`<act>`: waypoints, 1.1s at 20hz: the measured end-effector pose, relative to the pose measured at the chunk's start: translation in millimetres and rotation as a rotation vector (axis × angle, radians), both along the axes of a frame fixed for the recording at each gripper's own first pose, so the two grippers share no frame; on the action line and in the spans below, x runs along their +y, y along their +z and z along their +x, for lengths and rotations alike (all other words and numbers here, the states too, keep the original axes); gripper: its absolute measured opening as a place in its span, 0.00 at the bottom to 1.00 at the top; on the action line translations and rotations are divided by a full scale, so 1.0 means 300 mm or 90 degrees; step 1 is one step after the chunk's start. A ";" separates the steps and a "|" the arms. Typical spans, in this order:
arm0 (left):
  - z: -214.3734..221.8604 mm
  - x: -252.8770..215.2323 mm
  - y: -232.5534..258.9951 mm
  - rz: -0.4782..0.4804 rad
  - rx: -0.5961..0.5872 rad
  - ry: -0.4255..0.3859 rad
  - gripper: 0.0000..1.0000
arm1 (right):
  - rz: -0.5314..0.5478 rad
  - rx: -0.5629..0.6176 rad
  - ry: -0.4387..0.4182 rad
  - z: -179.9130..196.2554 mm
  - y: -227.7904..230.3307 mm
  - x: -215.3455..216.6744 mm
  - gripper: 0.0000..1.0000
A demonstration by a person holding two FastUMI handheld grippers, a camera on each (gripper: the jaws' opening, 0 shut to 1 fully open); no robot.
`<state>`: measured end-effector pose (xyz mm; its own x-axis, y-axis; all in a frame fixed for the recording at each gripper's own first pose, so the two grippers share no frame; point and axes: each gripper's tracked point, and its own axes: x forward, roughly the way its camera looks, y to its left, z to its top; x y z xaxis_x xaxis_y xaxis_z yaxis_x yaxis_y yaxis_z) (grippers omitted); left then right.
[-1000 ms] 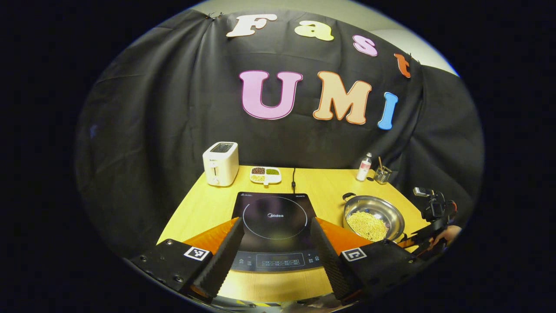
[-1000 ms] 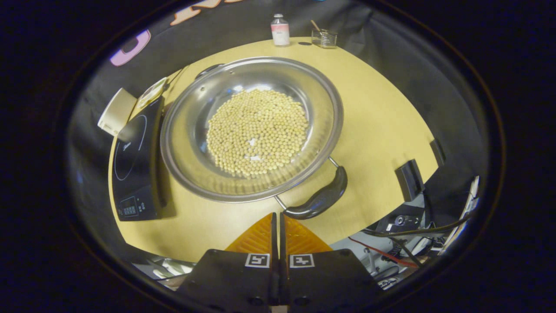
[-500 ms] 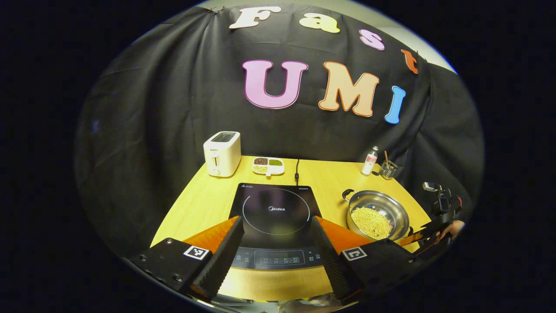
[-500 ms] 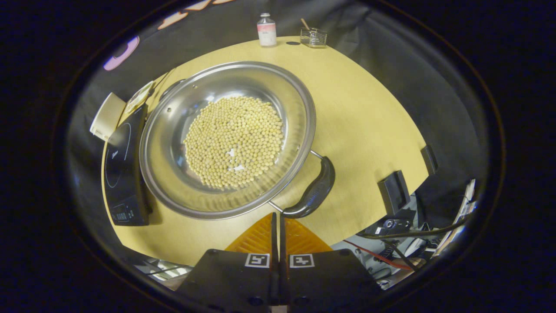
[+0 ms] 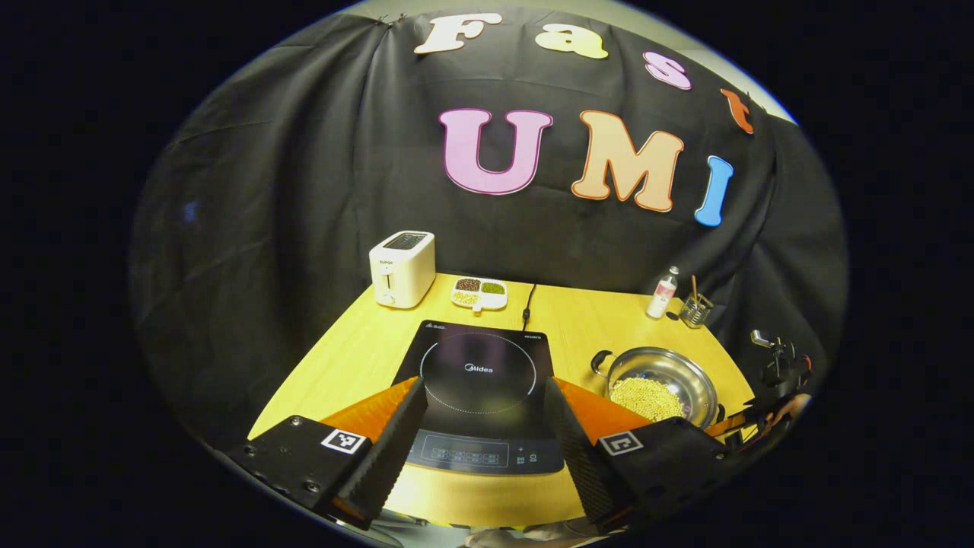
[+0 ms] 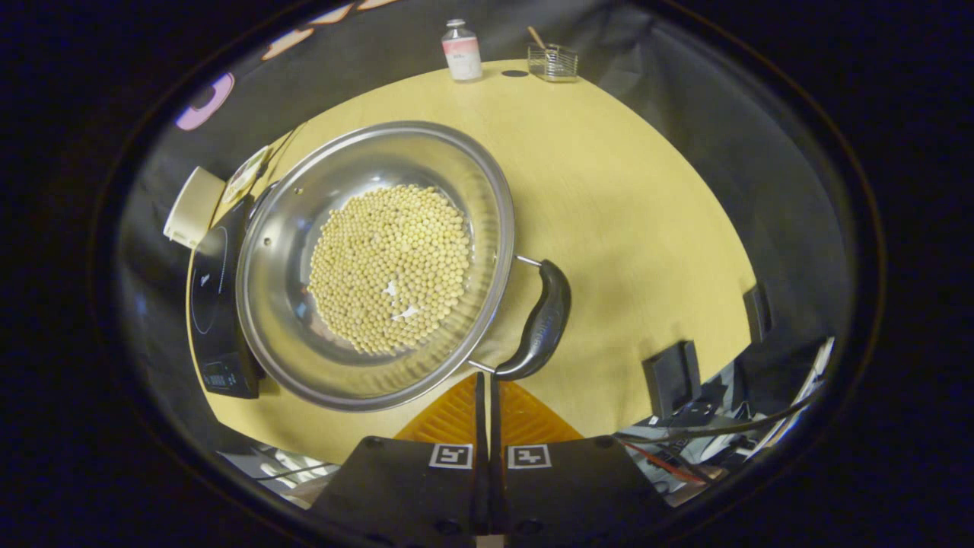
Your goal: First push the handle of the pot to place it horizontally, then grasp the pot with both hands and set it on the induction cooktop.
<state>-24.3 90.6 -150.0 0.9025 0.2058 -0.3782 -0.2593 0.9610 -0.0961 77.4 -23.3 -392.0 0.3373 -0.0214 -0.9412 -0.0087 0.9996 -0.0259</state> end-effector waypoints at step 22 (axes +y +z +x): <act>0.084 -0.398 0.008 0.015 0.015 0.108 0.95 | 0.119 0.022 0.100 0.328 0.055 -0.090 0.03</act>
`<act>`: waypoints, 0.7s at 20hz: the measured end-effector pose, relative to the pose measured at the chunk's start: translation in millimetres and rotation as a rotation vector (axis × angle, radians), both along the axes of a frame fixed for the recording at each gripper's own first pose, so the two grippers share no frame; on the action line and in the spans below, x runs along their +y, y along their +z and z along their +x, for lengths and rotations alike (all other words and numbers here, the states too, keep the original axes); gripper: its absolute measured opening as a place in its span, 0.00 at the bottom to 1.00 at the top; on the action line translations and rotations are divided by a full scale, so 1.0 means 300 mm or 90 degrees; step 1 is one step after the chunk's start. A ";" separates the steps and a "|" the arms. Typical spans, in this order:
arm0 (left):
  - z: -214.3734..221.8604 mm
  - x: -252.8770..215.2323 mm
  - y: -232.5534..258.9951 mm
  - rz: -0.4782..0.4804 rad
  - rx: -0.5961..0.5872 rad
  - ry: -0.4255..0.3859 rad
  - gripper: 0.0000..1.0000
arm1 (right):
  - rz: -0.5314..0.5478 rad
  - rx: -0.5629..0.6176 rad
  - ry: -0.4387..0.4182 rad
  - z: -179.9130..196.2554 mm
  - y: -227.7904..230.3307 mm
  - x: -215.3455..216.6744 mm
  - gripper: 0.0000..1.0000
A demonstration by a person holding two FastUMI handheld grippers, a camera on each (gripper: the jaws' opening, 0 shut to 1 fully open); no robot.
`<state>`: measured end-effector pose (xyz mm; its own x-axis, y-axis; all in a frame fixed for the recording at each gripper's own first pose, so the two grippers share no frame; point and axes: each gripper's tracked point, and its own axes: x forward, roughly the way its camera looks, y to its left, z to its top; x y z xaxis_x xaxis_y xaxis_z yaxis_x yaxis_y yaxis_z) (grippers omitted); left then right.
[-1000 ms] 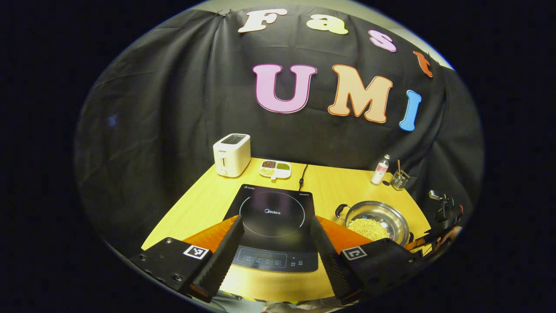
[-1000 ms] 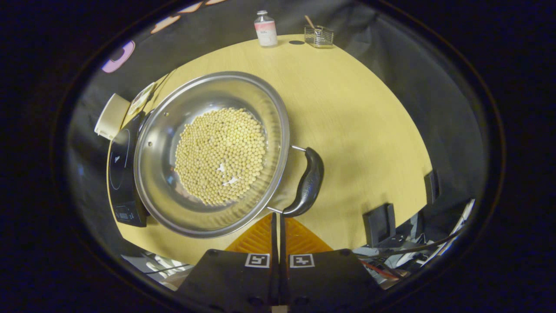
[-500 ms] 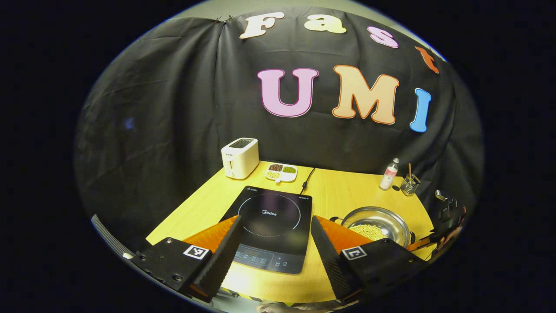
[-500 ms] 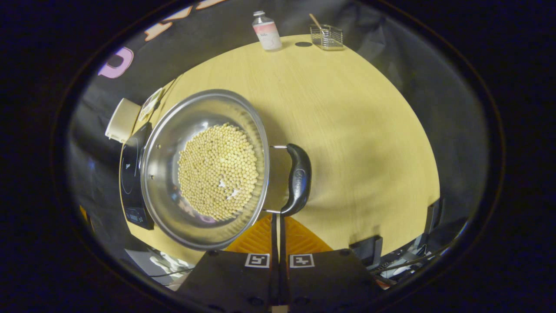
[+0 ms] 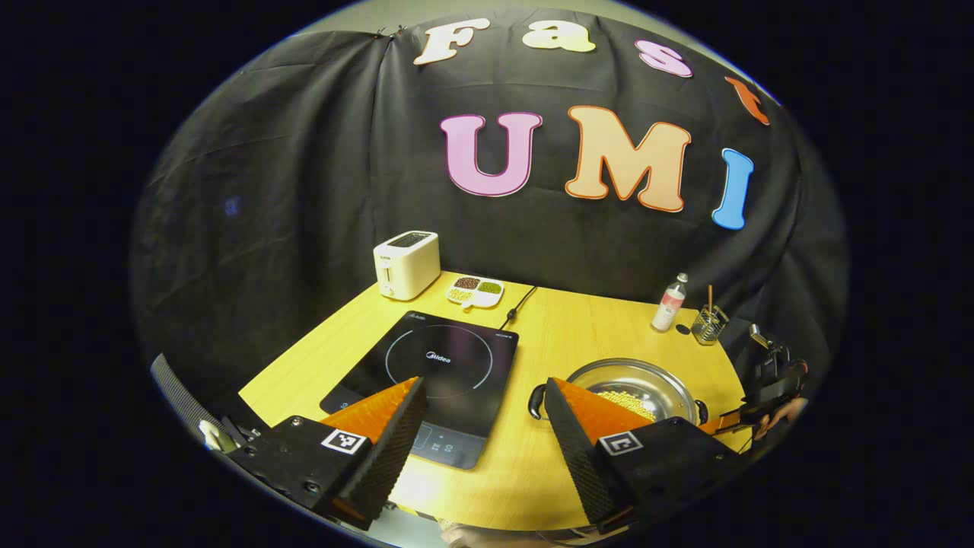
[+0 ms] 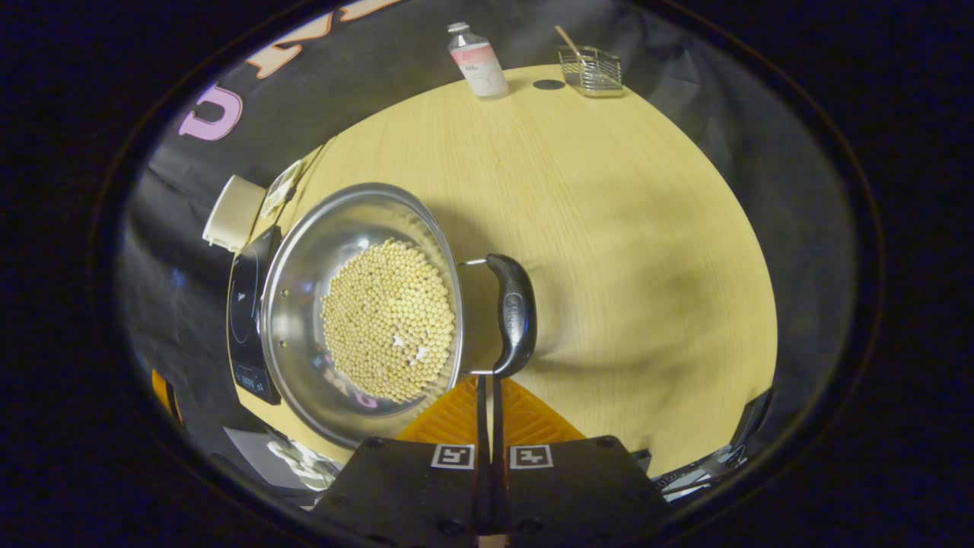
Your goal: First push the handle of the pot to place it horizontally, then grasp the pot with both hands and set it on the induction cooktop.
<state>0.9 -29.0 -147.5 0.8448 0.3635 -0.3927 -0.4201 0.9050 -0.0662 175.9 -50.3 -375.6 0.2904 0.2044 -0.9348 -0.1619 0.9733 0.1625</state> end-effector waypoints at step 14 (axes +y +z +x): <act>0.117 -0.015 -0.039 -0.001 0.040 0.016 0.96 | 0.054 -0.002 0.046 0.066 0.089 -0.002 0.01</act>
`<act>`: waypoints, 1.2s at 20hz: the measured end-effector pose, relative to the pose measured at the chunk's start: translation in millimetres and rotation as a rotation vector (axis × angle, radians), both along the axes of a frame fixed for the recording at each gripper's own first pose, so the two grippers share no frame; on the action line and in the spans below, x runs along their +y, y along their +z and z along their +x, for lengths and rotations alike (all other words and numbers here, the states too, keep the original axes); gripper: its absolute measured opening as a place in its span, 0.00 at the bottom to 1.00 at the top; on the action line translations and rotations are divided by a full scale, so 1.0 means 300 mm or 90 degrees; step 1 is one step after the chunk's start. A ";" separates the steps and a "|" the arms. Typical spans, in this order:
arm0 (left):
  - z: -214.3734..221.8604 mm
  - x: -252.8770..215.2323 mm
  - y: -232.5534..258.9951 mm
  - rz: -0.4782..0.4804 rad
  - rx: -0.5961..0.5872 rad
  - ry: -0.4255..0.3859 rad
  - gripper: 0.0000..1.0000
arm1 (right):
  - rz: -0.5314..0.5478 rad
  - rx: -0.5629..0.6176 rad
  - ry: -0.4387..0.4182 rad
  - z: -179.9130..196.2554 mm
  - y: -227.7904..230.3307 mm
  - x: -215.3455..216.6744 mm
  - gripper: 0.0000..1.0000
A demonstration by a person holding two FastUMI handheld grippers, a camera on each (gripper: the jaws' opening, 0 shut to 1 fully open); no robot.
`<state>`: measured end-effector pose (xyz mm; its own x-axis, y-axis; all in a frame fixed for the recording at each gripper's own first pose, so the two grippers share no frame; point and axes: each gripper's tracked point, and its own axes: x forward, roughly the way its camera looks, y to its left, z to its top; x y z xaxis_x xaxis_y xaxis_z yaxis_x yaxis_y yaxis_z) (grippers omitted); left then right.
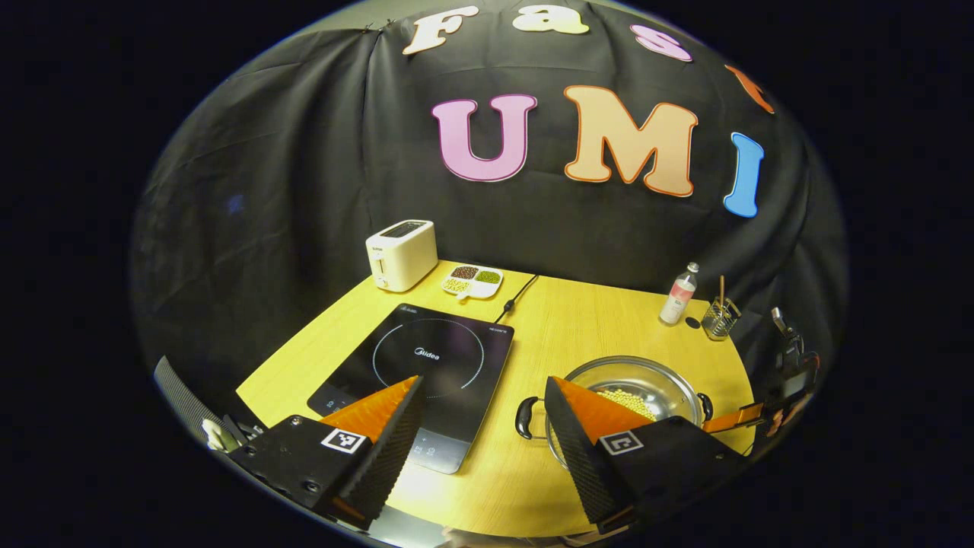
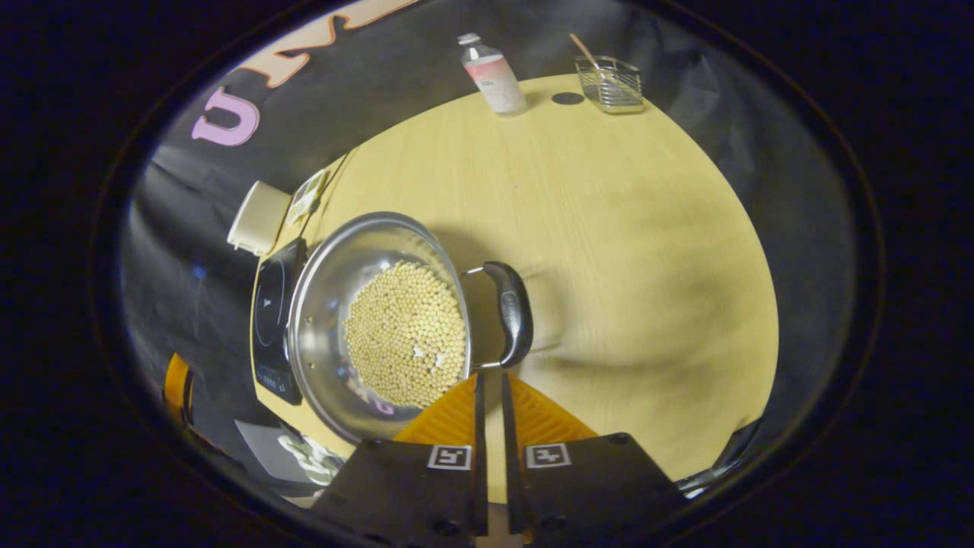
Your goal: First push the handle of the pot to place it horizontally, then grasp the pot with both hands and set it on the induction cooktop.
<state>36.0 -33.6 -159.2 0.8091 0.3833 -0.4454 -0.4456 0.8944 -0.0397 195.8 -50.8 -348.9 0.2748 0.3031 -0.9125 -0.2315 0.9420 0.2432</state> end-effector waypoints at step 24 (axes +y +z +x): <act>0.208 -0.117 -0.464 -0.173 0.195 -0.184 0.94 | 0.057 0.003 -0.015 0.181 -0.016 0.069 1.00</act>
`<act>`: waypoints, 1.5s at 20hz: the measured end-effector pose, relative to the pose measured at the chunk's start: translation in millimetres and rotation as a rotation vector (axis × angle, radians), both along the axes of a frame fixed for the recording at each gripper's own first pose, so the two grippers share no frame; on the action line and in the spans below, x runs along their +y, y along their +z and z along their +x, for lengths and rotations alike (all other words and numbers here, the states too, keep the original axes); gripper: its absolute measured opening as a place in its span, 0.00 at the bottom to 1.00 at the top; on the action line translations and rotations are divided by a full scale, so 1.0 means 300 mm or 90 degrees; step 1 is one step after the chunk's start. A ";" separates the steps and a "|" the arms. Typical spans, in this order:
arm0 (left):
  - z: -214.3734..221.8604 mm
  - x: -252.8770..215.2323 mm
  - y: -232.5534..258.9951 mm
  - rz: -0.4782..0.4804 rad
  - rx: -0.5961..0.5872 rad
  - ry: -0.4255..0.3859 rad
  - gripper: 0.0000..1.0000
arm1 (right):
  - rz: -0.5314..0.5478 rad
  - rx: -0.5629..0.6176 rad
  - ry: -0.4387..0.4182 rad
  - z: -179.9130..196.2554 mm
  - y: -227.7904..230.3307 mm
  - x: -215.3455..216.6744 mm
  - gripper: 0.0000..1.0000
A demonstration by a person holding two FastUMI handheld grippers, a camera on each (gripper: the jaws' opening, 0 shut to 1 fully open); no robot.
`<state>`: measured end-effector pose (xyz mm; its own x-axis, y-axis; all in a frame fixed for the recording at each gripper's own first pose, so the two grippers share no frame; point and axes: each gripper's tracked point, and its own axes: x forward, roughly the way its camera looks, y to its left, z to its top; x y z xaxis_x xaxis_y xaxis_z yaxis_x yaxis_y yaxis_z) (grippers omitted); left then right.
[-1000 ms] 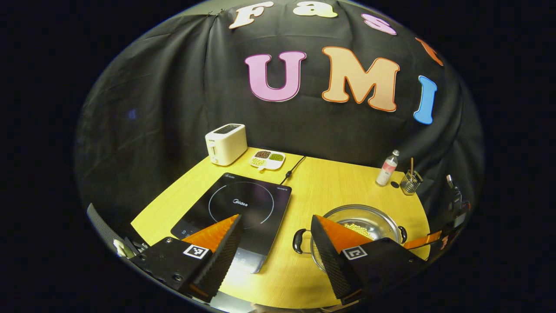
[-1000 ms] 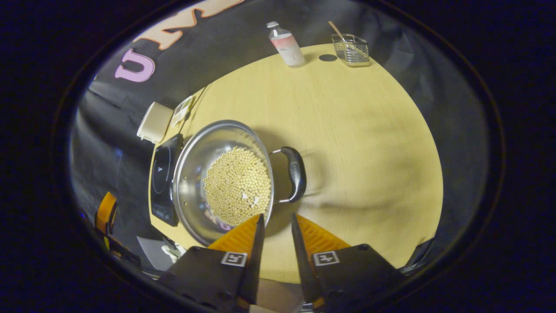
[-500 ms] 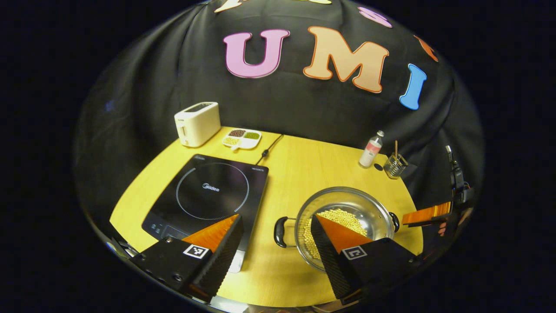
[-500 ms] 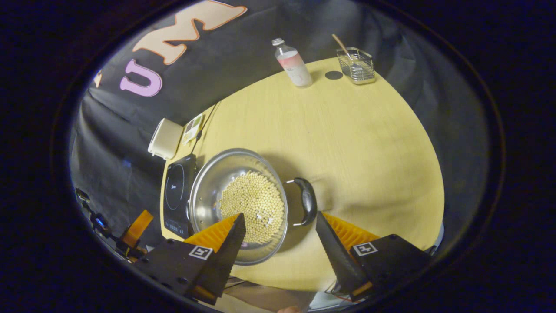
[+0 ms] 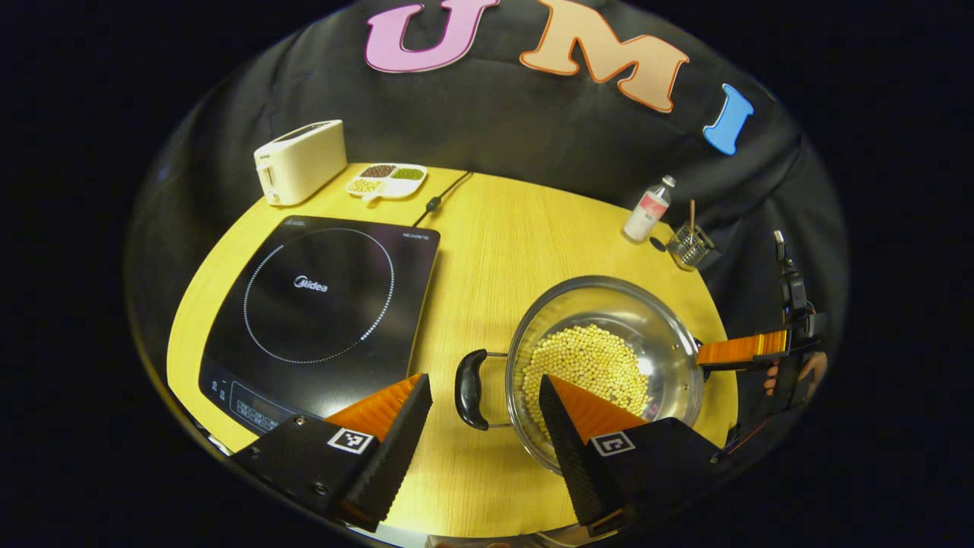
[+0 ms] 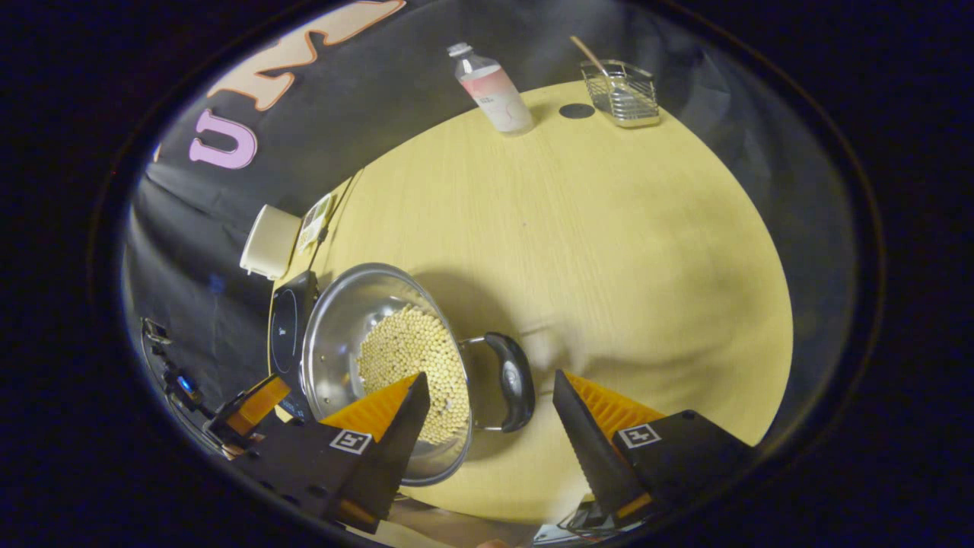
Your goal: First push the handle of the pot to place it horizontally, then grasp the pot with both hands and set it on the induction cooktop.
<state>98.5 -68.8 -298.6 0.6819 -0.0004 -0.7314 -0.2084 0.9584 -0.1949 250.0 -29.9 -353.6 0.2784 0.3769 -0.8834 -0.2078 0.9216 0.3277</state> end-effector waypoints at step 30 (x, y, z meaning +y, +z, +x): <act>0.106 -0.009 -0.178 0.005 0.101 -0.019 0.63 | 0.081 0.099 -0.019 0.039 -0.201 0.096 0.57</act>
<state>130.3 -71.4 -352.1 0.5574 -0.0130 -0.8301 -0.2077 0.9659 -0.1547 261.8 -1.0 -413.8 0.1551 0.4820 -0.8623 -0.1182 0.8757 0.4682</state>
